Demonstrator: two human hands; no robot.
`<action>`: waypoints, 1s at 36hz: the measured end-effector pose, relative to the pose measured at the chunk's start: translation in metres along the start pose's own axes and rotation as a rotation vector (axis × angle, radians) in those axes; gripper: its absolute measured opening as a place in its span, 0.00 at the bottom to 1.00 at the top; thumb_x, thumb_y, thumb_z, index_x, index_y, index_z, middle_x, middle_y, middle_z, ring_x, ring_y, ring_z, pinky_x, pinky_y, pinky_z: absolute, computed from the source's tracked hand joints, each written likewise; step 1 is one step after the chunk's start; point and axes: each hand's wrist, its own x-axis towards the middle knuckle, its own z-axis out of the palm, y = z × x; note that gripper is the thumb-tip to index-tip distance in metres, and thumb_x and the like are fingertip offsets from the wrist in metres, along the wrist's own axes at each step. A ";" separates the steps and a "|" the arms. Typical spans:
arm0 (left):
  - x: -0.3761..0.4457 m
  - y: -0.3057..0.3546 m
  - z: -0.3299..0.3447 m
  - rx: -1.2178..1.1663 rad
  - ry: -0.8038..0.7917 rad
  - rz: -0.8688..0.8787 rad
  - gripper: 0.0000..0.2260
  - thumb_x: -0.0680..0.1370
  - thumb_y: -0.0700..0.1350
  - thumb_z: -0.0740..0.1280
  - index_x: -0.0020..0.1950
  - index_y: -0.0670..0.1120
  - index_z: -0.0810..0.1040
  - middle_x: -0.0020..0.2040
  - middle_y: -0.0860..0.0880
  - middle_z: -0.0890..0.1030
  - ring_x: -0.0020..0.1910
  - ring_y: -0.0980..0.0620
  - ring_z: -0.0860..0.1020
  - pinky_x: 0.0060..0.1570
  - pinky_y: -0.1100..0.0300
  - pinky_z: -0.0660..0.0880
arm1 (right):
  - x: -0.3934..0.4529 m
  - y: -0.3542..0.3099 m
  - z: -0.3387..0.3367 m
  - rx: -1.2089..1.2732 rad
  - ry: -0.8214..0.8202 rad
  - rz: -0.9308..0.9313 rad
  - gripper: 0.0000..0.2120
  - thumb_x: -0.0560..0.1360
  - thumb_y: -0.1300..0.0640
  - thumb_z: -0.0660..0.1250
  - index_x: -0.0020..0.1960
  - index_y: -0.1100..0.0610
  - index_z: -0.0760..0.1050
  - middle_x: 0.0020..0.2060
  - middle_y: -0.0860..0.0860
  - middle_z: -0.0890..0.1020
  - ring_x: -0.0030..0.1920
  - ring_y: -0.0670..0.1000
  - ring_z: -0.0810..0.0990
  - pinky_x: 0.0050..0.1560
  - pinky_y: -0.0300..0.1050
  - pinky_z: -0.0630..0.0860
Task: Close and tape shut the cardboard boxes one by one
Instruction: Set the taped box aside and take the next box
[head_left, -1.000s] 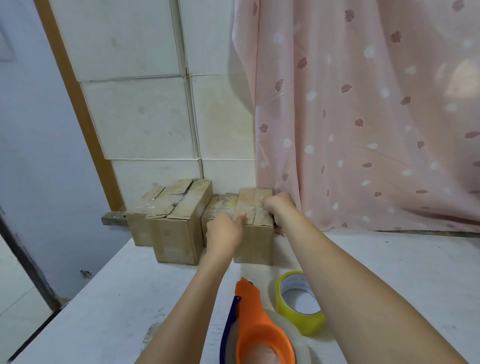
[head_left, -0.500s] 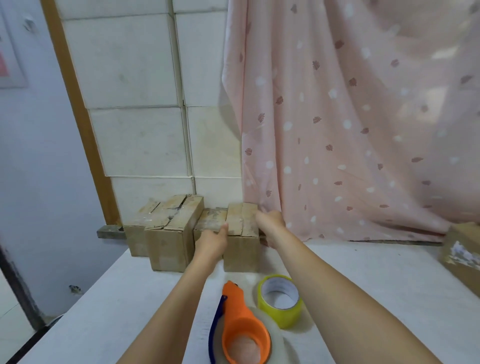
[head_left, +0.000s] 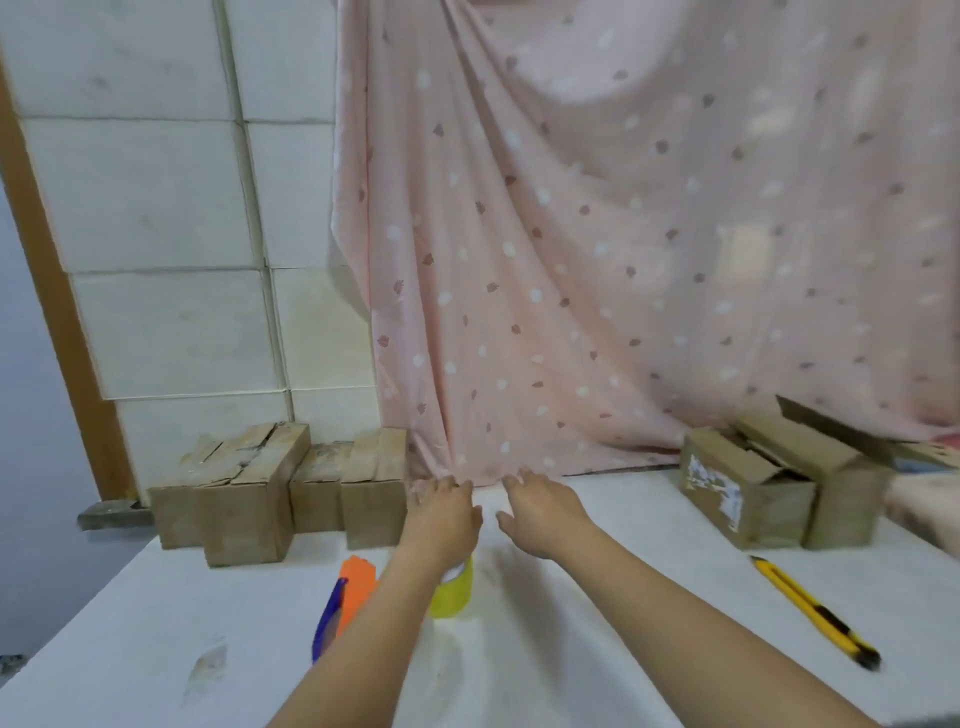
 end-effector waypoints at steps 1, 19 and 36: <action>0.000 0.014 0.003 0.011 -0.005 0.007 0.19 0.83 0.54 0.55 0.71 0.46 0.68 0.69 0.45 0.71 0.71 0.41 0.67 0.69 0.46 0.63 | -0.008 0.011 -0.001 -0.006 -0.003 0.023 0.25 0.82 0.45 0.58 0.74 0.58 0.64 0.70 0.58 0.69 0.68 0.60 0.71 0.63 0.54 0.70; -0.008 0.230 0.034 -0.019 -0.044 0.286 0.18 0.85 0.51 0.51 0.69 0.44 0.70 0.66 0.45 0.74 0.66 0.45 0.72 0.67 0.51 0.65 | -0.131 0.188 -0.019 -0.058 0.017 0.348 0.16 0.82 0.48 0.58 0.61 0.58 0.72 0.59 0.56 0.77 0.56 0.58 0.78 0.45 0.48 0.69; 0.021 0.322 0.048 0.055 -0.041 0.405 0.17 0.84 0.48 0.53 0.69 0.45 0.70 0.64 0.44 0.74 0.62 0.44 0.74 0.65 0.49 0.68 | -0.159 0.278 -0.025 0.043 0.026 0.536 0.10 0.81 0.50 0.58 0.56 0.56 0.71 0.58 0.56 0.77 0.53 0.58 0.78 0.44 0.46 0.69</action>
